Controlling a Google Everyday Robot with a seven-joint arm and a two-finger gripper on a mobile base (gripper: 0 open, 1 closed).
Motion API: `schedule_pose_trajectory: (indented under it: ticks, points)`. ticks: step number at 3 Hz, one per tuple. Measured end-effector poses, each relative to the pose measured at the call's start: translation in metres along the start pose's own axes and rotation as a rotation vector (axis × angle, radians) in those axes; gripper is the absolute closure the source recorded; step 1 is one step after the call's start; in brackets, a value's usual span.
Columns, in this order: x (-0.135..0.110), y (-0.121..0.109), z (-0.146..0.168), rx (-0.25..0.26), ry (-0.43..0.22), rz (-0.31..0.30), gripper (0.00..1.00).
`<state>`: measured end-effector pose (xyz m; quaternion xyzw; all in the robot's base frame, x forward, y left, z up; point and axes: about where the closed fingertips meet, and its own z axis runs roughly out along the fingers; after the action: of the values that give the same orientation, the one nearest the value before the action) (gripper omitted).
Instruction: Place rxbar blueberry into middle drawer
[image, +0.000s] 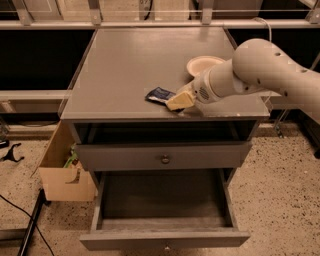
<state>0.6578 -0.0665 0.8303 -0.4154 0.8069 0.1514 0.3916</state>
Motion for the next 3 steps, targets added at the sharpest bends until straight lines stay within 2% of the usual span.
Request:
schedule_pose_trajectory:
  ticks: [1,3]
  points:
    - [-0.009,0.004,-0.006,-0.003,-0.020,-0.012,1.00]
    - [-0.018,0.017,-0.055,-0.054,-0.106,-0.086,1.00]
